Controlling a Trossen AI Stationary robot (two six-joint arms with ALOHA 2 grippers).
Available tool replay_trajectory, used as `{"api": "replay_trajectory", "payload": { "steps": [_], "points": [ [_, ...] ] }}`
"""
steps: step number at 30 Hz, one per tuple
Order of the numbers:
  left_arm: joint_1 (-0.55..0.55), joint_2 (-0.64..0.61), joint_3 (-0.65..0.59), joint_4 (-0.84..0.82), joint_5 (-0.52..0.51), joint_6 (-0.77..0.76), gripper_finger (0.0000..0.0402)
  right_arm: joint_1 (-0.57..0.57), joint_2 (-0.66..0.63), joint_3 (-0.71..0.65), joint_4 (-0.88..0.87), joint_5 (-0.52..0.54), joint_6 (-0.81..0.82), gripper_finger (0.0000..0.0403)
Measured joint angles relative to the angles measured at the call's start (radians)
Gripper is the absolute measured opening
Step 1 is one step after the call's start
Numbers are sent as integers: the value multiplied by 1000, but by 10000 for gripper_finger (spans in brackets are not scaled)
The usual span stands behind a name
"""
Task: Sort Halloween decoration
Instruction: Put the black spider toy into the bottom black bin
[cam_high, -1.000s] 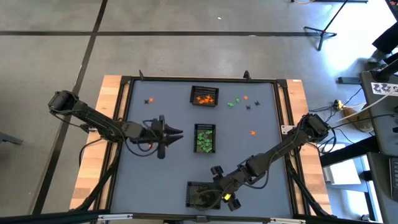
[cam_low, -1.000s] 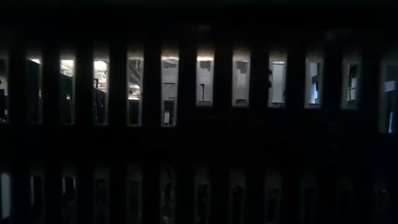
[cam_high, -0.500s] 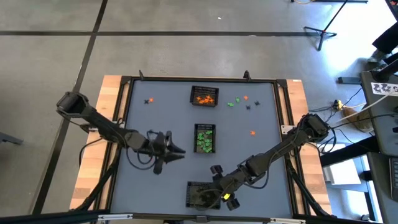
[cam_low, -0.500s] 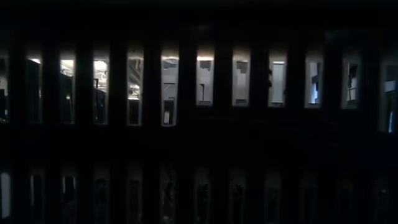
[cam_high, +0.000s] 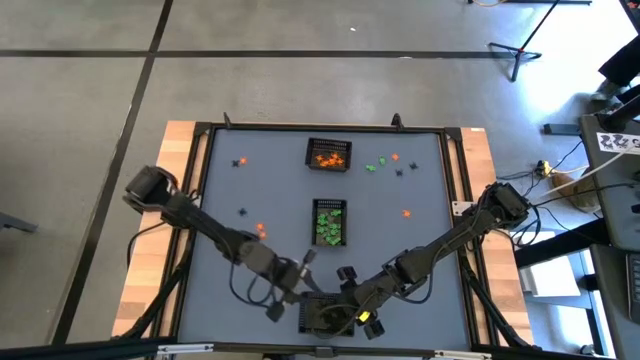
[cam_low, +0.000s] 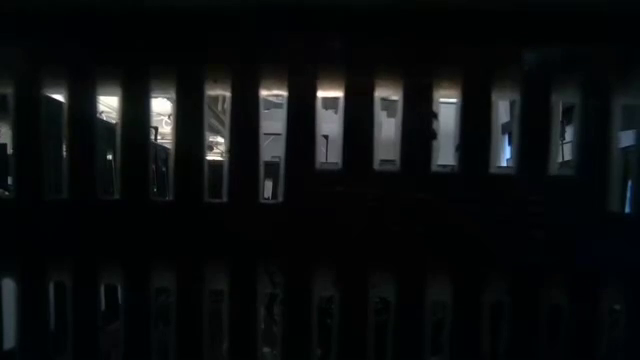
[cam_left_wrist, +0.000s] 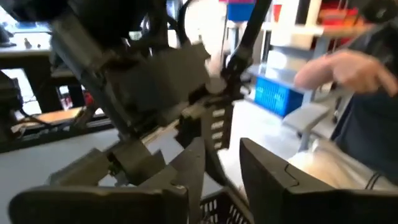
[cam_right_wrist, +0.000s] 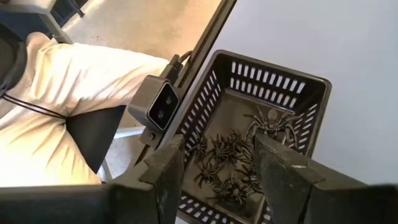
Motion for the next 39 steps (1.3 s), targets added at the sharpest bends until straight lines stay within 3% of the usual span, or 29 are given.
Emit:
{"api": "replay_trajectory", "payload": {
  "steps": [11,21,39],
  "points": [
    [3,53,53,-143,-16,-47,94,1,0,0,6,-27,-2,186],
    [-52,114,53,-139,-20,10,94,0,0,0,35,-54,-18,186],
    [-40,134,53,-73,-43,27,94,-1,0,0,79,-70,-26,186]
  ]
}}
